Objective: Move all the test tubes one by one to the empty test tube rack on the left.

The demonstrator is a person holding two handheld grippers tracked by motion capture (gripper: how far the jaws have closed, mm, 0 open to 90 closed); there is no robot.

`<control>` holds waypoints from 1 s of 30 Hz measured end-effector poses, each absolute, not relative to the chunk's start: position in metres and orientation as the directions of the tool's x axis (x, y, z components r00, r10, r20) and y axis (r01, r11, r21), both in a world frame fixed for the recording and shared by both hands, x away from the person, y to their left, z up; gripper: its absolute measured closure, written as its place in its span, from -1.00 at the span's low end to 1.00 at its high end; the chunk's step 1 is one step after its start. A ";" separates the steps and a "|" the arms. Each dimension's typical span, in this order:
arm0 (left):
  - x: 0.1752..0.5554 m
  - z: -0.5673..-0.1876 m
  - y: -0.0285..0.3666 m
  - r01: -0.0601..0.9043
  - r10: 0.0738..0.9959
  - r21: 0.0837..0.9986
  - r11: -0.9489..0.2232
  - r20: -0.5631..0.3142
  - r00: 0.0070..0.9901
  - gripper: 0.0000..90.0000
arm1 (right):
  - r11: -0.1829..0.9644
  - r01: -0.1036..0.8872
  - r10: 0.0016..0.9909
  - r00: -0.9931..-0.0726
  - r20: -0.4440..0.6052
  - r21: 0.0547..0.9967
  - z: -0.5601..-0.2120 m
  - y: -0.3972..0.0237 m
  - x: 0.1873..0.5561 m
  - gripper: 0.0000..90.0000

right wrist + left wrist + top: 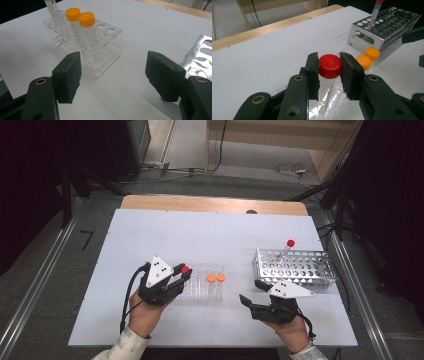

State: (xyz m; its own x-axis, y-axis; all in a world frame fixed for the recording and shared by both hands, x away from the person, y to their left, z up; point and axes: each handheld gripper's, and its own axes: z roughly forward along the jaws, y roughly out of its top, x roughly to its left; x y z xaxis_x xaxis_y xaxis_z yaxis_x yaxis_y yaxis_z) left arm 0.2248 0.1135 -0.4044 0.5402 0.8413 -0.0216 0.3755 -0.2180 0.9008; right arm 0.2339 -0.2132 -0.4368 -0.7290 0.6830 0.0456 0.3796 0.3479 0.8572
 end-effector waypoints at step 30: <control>0.228 -0.408 0.121 0.432 0.885 0.895 -0.109 -0.110 0.452 -0.52 | 0.299 0.383 0.747 -0.664 0.036 0.874 -0.429 -0.231 0.245 -0.37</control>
State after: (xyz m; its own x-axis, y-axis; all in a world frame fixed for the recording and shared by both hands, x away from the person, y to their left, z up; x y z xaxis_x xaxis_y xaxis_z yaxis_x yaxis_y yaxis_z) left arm 0.2278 0.1210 -0.4076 0.4521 0.8851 -0.1105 0.4318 -0.1088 0.8954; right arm 0.2447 -0.2309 -0.4292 -0.6643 0.7466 0.0362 0.3834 0.2988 0.8739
